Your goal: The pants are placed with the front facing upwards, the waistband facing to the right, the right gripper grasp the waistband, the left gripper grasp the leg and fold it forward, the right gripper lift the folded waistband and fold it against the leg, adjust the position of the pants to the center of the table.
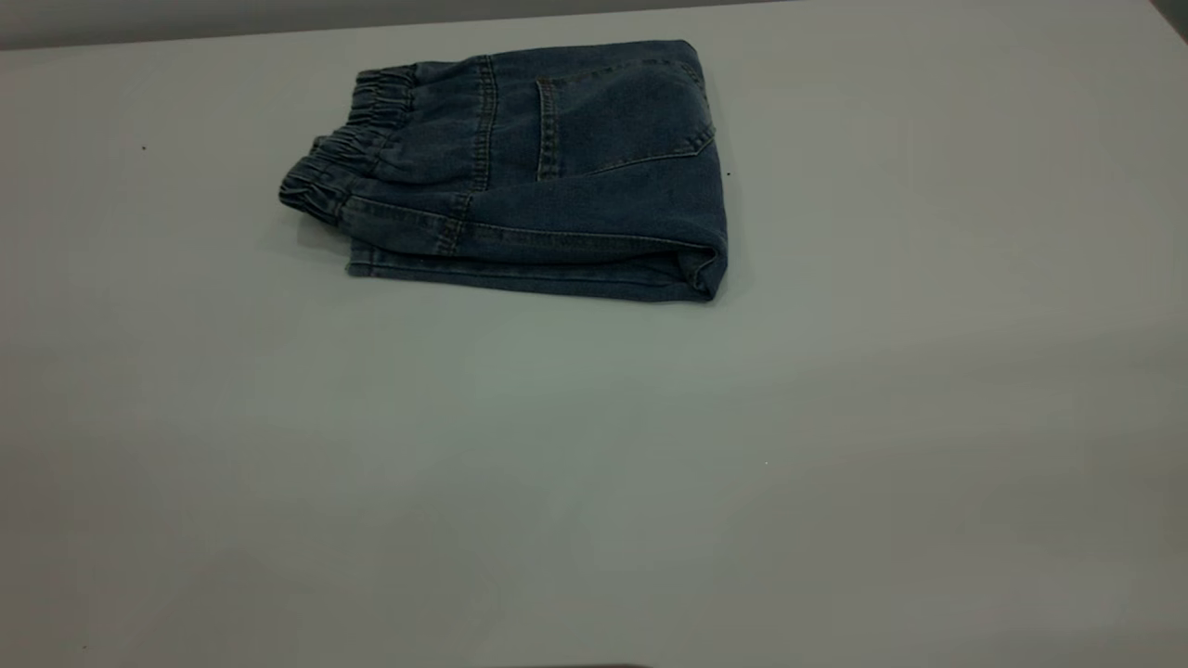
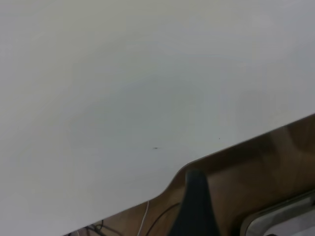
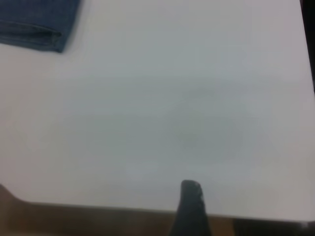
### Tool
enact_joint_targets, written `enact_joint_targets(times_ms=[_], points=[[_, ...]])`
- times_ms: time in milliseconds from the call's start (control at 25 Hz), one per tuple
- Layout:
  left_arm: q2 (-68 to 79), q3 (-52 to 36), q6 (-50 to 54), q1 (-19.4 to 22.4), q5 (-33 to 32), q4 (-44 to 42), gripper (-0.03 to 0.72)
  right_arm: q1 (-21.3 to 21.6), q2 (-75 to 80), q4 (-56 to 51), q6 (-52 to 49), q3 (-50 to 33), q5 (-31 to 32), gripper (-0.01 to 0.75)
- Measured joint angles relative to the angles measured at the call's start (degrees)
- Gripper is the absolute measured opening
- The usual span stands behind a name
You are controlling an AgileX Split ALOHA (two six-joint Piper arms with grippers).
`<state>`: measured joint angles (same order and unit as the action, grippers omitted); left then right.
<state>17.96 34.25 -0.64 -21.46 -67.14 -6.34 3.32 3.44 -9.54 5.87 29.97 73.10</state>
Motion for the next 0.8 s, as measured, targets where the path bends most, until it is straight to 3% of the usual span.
enact_joint_targets(times_ms=[320,800], points=[[-3.7,-3.5,-0.1,0.0,0.0,0.8,0.547,0.0,0.0,1.0,0.7,-1.6,-5.4,0.502],[-4.1,-6.2,1.7,0.0,2.6,1.2,0.547,0.0,0.0,1.0,0.9,-2.8,-7.6,0.502]])
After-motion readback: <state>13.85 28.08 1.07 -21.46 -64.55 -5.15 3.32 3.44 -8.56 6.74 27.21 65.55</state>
